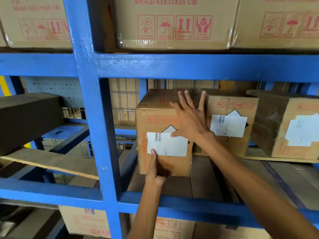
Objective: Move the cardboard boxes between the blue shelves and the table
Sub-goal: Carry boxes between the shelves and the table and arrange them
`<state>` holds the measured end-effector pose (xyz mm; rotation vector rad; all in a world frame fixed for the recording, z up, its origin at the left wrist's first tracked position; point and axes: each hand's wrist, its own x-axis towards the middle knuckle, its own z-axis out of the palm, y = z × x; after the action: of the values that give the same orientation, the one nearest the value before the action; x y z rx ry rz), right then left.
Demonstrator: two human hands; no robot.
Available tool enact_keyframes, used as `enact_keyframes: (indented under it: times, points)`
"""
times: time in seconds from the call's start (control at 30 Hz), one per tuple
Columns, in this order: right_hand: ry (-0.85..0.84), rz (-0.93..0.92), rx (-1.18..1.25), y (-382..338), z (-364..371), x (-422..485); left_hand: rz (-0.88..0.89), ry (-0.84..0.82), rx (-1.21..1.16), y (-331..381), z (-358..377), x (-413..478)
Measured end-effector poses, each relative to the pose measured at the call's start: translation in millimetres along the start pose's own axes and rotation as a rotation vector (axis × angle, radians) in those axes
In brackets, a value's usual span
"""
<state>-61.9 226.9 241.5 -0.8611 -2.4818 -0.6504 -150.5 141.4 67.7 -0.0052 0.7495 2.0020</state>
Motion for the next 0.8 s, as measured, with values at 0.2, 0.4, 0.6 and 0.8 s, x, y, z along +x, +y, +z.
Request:
enact_keyframes:
  times: [0.2, 0.4, 0.6, 0.8]
  points:
    - [-0.247, -0.093, 0.327, 5.8, -30.7, 25.5, 0.071, 0.052, -0.141, -24.1, -19.0, 13.7]
    - [-0.331, -0.158, 0.249, 8.5, -49.7, 45.2, 0.029, -0.117, -0.200, -21.2, -16.2, 7.1]
    - [-0.279, -0.154, 0.335, 14.3, -56.6, 11.5, 0.069, -0.187, -0.246, -30.7, -27.9, -29.1]
    - [-0.235, -0.137, 0.465, 26.6, -81.4, -44.3, 0.108, -0.209, -0.188, -39.7, -43.9, -83.2]
